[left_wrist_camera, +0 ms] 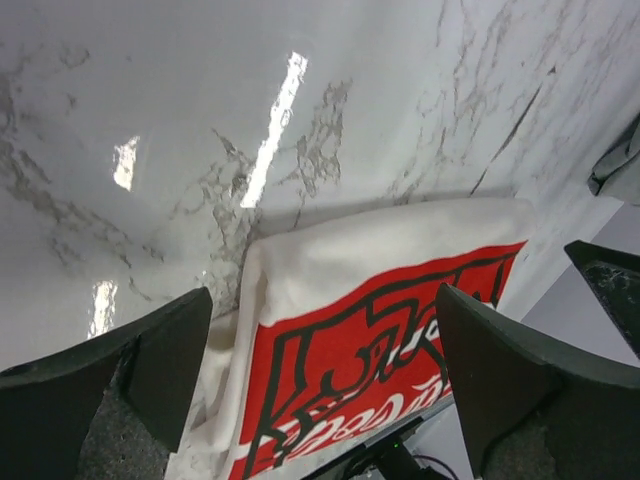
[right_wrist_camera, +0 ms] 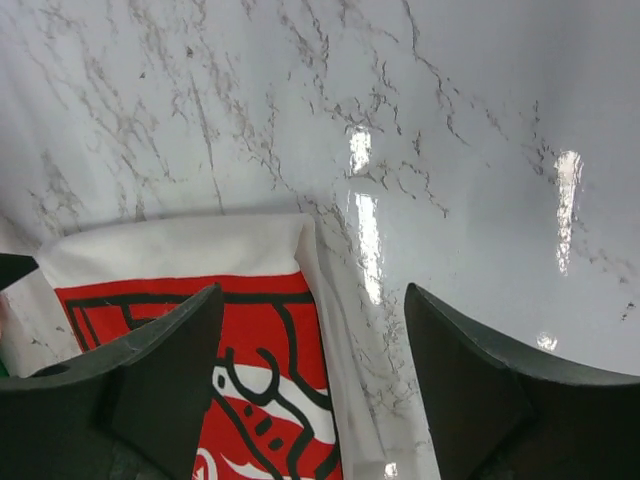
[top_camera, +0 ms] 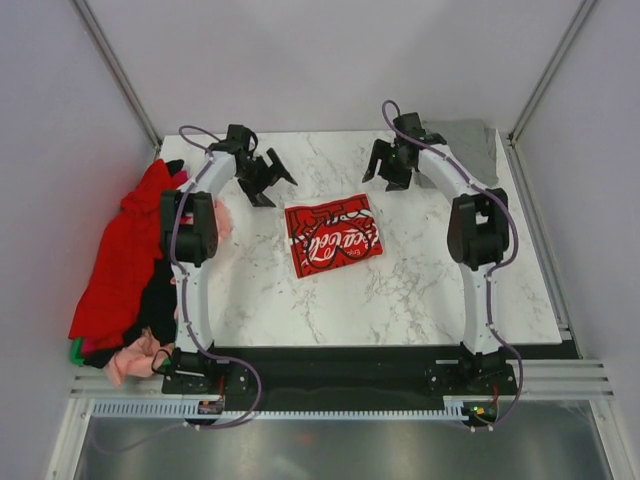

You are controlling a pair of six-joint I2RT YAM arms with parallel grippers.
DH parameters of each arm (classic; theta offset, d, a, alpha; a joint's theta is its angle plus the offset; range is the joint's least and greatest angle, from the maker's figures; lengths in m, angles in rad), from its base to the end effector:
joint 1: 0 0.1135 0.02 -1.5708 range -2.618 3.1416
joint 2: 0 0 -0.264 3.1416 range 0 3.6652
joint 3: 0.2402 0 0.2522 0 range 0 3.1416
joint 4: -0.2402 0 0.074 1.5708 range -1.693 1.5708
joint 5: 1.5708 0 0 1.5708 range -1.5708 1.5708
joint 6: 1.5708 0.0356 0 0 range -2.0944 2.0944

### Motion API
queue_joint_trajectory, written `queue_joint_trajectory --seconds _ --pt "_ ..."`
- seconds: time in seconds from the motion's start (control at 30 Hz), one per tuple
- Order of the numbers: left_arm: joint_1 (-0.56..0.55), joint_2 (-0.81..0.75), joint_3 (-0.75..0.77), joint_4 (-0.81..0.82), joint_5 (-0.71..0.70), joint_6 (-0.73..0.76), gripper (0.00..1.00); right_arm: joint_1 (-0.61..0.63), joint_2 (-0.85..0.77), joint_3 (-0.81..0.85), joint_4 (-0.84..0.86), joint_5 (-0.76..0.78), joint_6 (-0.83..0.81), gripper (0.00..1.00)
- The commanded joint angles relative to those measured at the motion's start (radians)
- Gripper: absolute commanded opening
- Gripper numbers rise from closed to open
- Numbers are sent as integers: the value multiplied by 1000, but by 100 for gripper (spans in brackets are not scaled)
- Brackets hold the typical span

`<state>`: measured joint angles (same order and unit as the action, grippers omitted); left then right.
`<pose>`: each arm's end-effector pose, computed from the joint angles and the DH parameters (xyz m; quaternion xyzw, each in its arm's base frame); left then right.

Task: Fold and stack the t-shirts
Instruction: Fold the tshirt

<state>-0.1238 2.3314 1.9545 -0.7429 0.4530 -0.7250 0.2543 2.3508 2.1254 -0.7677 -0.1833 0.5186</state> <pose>0.4923 -0.0770 0.1750 -0.2333 0.9221 -0.2892 0.1084 0.4991 0.1364 0.2136 0.0999 0.9497 0.1882 0.2297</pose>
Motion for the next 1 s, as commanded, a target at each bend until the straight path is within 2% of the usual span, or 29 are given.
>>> queue_joint_trajectory --seconds 0.0,0.13,0.23,0.27,0.37,0.47,0.67,0.83,0.97 --pt "-14 -157 -9 -46 10 67 100 8 -291 -287 141 -60 -22 80" --pt "-20 -302 -158 -44 -59 110 99 10 -505 -686 353 -154 35 78" --pt "-28 -435 -294 -32 -91 142 99 22 -571 -889 461 -189 69 68" --pt "-30 -464 -362 -32 -96 147 98 29 -577 -924 502 -215 84 51" --pt "-31 -592 -490 -23 -109 170 98 46 -599 -1015 544 -232 97 19" --pt "-31 -711 -610 -13 -122 179 97 51 -659 -1053 547 -194 101 6" --pt "-31 -848 -788 2 -142 187 97 51 -723 -1032 501 -160 72 2" --pt "-31 -911 -858 7 -140 200 96 49 -674 -1081 593 -324 69 1" --pt "-30 -937 -890 4 -135 214 96 49 -585 -1128 631 -345 83 0"
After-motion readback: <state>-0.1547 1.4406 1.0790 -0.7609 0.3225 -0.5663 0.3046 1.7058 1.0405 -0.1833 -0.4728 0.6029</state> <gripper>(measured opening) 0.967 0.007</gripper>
